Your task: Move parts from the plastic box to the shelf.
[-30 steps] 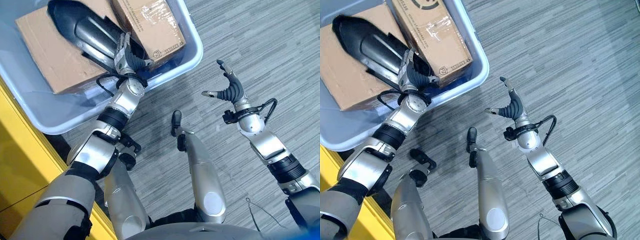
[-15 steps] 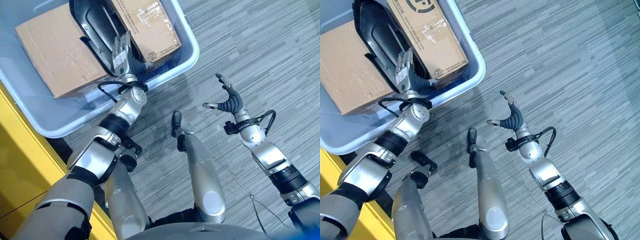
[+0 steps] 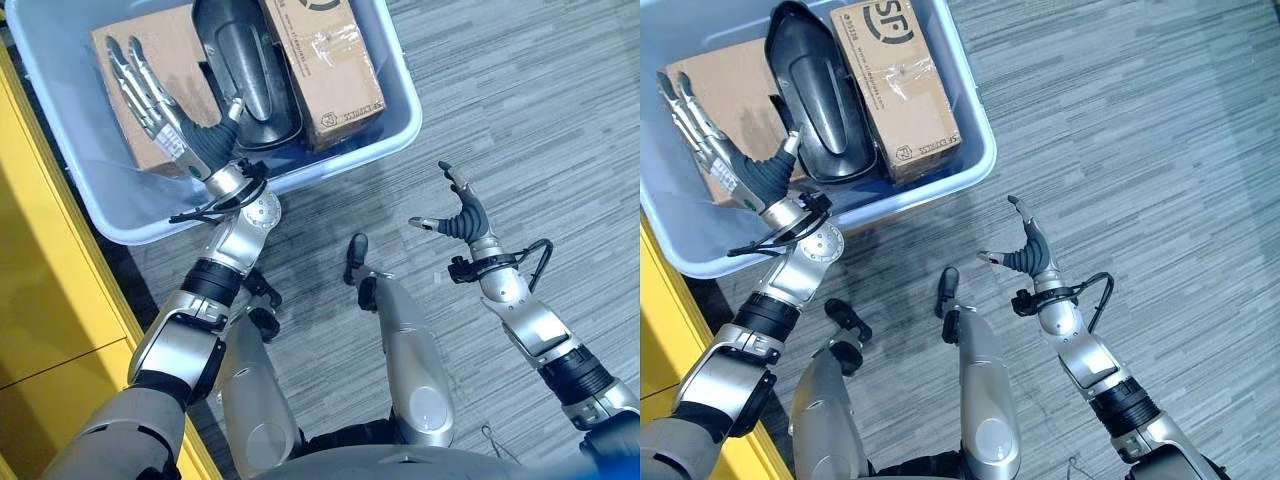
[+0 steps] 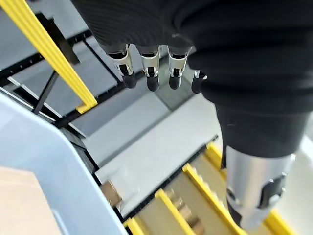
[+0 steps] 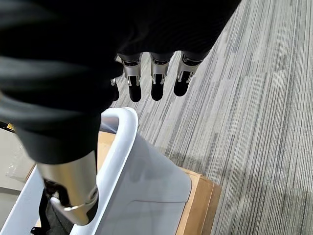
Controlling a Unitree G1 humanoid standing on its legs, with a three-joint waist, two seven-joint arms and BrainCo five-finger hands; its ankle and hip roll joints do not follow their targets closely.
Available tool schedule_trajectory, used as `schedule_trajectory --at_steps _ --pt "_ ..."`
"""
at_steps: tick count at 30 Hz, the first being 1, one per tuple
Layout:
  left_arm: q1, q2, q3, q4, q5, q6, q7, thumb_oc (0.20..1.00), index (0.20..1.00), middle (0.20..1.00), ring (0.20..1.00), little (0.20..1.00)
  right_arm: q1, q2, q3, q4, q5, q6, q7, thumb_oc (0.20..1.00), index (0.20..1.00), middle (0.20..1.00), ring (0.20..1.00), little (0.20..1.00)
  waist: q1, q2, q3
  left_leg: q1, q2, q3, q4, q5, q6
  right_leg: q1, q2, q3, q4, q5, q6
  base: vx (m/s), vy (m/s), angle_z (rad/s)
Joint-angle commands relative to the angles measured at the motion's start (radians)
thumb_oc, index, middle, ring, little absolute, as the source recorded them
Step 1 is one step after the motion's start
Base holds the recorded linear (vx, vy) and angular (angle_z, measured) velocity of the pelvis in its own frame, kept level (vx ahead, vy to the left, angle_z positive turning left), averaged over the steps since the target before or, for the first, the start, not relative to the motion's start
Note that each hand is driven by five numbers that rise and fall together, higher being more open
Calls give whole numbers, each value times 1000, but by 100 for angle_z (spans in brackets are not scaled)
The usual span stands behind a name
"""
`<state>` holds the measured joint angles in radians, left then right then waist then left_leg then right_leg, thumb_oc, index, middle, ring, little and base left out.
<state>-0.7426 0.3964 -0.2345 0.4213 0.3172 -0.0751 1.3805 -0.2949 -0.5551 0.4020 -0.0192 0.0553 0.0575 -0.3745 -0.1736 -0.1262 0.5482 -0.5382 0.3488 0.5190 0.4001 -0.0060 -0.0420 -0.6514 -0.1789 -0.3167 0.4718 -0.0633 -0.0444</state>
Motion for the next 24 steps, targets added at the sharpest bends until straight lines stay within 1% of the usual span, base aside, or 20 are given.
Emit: schedule_trajectory --at_steps 1,3,4,6,7,8,9,10,11,12,13,14,15,16,18,20,21,22,23,24 --pt "6 27 24 -45 -47 -33 -3 1000 1000 1000 1000 1000 10 12 -43 -65 -25 -32 -29 1000 1000 1000 1000 1000 18 -22 -28 0 58 -42 105 -42 -109 70 -28 5 -56 -10 143 0 0 0" --pt "6 26 27 -45 -97 -25 -41 1000 1000 1000 1000 1000 7 12 -43 -63 -24 -27 -24 1000 1000 1000 1000 1000 19 -22 -28 0 63 -40 106 -38 -110 70 -29 1 -55 -11 142 3 -15 3" --pt "5 17 24 -39 -164 -1 -127 1000 1000 1000 1000 1000 3 15 -44 -64 -28 -21 -18 1000 1000 1000 1000 1000 19 -22 -28 3 67 -38 105 -31 -113 75 -27 -1 -58 -11 143 0 0 0" --pt "4 7 12 -22 -216 27 -193 1000 1000 1000 1000 1000 1 14 -44 -66 -29 -20 -8 1000 1000 1000 1000 1000 15 -25 -28 10 72 -32 101 -27 -113 82 -25 -4 -63 -9 142 0 0 0" --pt "0 0 1 -13 -287 6 -247 1000 1000 1000 1000 1000 1 13 -46 -67 -34 -21 -2 1000 1000 1000 1000 1000 13 -27 -28 13 75 -29 101 -27 -111 84 -24 -4 -62 -8 143 0 0 0" --pt "-1 -3 -1 -10 -324 -3 -268 1000 1000 1000 1000 1000 0 13 -46 -67 -36 -21 -1 1000 1000 1000 1000 1000 12 -27 -28 14 76 -28 102 -27 -111 84 -25 -4 -61 -8 142 0 0 0" --pt "-2 -34 1 6 -445 6 -311 1000 1000 1000 1000 1000 -8 11 -45 -63 -38 -18 4 1000 1000 1000 1000 1000 10 -27 -28 12 79 -27 106 -23 -113 83 -21 0 -58 -11 141 0 0 0" --pt "-3 -46 0 18 -489 7 -316 1000 1000 1000 1000 1000 -13 15 -44 -59 -41 -18 6 1000 1000 1000 1000 1000 8 -28 -28 12 81 -28 109 -20 -114 83 -18 2 -57 -11 141 43 -1 -1" --pt "-12 -75 5 59 -600 3 -335 1000 1000 1000 1000 1000 -28 25 -38 -46 -50 -17 6 1000 1000 1000 1000 1000 4 -32 -28 10 88 -29 120 -17 -116 83 -12 6 -53 -13 138 32 -5 -1" --pt "-18 -79 8 74 -607 5 -336 1000 1000 1000 1000 1000 -33 26 -36 -44 -51 -15 7 1000 1000 1000 1000 1000 3 -33 -28 10 90 -29 122 -18 -116 83 -10 7 -52 -14 138 45 -8 -4" --pt "-41 -85 12 118 -581 57 -321 1000 1000 1000 1000 1000 -48 31 -32 -38 -52 -4 10 1000 1000 1000 1000 1000 -3 -36 -28 8 96 -29 131 -16 -118 82 -5 11 -51 -16 136 31 -5 -4" --pt "-53 -82 8 133 -572 70 -323 1000 1000 1000 1000 1000 -53 33 -33 -36 -49 1 13 1000 1000 1000 1000 1000 -6 -38 -28 7 98 -29 134 -15 -119 82 -3 12 -51 -16 136 45 -6 -9" --pt "-102 -66 1 172 -600 101 -356 1000 1000 1000 1000 1000 -64 26 -36 -35 -37 11 22 1000 1000 1000 1000 1000 -13 -45 -28 5 104 -26 141 -18 -119 80 -1 14 -51 -15 133 31 -4 -9" --pt "-115 -60 -2 180 -613 115 -365 1000 1000 1000 1000 1000 -67 21 -37 -37 -33 14 25 1000 1000 1000 1000 1000 -15 -46 -28 3 106 -24 143 -19 -119 78 -1 14 -49 -15 133 35 -1 -13" --pt "-160 -41 -23 214 -638 165 -375 1000 1000 1000 1000 1000 -78 8 -42 -41 -20 34 40 1000 1000 1000 1000 1000 -24 -49 -28 0 111 -19 149 -17 -120 69 -1 15 -42 -15 131 37 10 -11" --pt "-178 -35 -30 229 -671 170 -394 1000 1000 1000 1000 1000 -83 1 -41 -44 -14 40 43 1000 1000 1000 1000 1000 -29 -51 -28 -1 112 -16 152 -16 -121 64 0 16 -39 -16 130 31 16 -5" --pt "-193 -40 -35 246 -739 177 -390 1000 1000 1000 1000 1000 -86 -4 -34 -48 -12 44 42 1000 1000 1000 1000 1000 -34 -52 -28 -3 114 -13 157 -13 -122 59 1 17 -36 -17 127 31 21 -5" --pt "-201 -42 -39 260 -755 202 -355 1000 1000 1000 1000 1000 -88 -6 -32 -45 -11 44 43 1000 1000 1000 1000 1000 -38 -52 -28 -3 114 -12 162 -14 -121 58 3 20 -35 -18 126 31 23 -3" --pt "-204 -42 -41 264 -758 206 -348 1000 1000 1000 1000 1000 -90 -5 -31 -43 -11 43 43 1000 1000 1000 1000 1000 -38 -52 -28 -4 114 -12 164 -15 -121 57 3 21 -34 -18 126 0 0 0" --pt "-213 -43 -42 285 -799 218 -323 1000 1000 1000 1000 1000 -97 -3 -28 -36 -12 45 41 1000 1000 1000 1000 1000 -41 -53 -28 -6 114 -12 167 -15 -121 53 4 23 -32 -18 125 14 8 -4"
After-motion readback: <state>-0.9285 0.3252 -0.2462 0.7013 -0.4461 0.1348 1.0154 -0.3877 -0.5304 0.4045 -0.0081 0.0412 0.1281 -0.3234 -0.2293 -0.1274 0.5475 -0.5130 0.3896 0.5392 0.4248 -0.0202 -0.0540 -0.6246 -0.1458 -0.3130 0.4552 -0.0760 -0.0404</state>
